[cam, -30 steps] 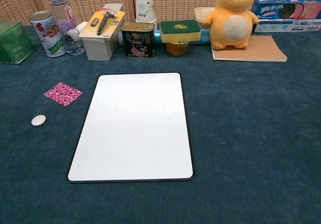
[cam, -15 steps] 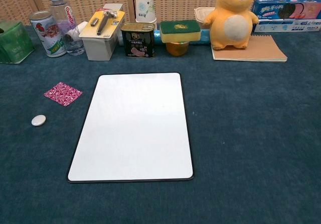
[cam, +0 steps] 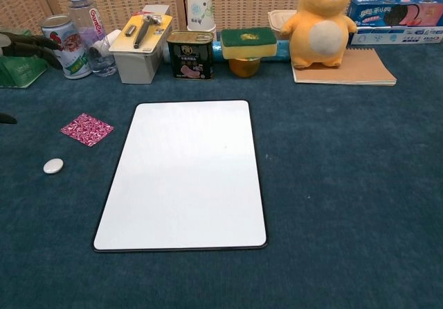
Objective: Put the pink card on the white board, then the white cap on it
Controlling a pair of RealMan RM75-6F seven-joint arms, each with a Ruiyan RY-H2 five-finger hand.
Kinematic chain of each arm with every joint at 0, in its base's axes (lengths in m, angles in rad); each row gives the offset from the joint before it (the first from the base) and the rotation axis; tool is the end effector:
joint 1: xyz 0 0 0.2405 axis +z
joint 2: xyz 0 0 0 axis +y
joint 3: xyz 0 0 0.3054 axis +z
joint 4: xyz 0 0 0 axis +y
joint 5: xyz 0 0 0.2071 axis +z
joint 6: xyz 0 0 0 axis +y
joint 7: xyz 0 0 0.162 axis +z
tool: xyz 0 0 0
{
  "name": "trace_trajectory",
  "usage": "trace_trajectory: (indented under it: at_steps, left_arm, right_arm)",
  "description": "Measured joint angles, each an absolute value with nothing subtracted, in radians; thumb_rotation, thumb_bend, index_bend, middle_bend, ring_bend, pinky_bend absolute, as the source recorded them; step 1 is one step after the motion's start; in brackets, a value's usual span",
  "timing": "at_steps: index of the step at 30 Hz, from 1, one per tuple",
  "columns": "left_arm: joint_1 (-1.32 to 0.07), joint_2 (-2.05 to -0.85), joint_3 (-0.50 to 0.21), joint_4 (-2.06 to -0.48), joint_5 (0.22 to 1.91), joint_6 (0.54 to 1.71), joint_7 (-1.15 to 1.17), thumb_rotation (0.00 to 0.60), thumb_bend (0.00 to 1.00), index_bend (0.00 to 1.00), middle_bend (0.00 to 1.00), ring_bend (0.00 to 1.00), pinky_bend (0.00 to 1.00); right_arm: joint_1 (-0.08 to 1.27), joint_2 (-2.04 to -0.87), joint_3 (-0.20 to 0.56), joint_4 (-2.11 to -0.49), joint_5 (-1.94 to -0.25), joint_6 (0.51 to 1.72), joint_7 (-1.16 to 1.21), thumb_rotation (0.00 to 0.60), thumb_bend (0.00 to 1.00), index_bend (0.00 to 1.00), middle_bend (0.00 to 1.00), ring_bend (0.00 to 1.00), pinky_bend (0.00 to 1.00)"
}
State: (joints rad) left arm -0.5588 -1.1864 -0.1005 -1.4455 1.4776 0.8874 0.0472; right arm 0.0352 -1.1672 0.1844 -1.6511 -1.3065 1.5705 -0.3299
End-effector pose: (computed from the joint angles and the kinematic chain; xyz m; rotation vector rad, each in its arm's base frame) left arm -0.2900 0.3642 0.1037 -1.9390 -0.8136 -0.7026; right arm -0.3671 -0.2053 0.2071 1.1499 -0.7168 0.6907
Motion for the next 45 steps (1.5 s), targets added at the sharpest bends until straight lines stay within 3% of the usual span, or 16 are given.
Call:
trace_trajectory:
  at_steps: [15, 45]
  left_arm:
    - [-0.677, -1.281, -0.089, -1.322, 1.406, 0.725, -0.014, 0.6, 0.17, 0.27, 0.0, 0.0, 0.01]
    - [-0.76, -1.353, -0.085, -1.297, 1.227, 0.659, 0.17, 0.6, 0.17, 0.31, 0.0, 0.0, 0.01]
  right_arm:
    - [0.045, -1.177, 0.188, -1.629, -1.279, 1.555, -0.336, 0.599, 0.0, 0.04, 0.0, 0.0, 0.0]
    - [0.052, -1.163, 0.184, -1.634, -1.256, 1.529, -0.314, 0.599, 0.0, 0.04, 0.0, 0.0, 0.0]
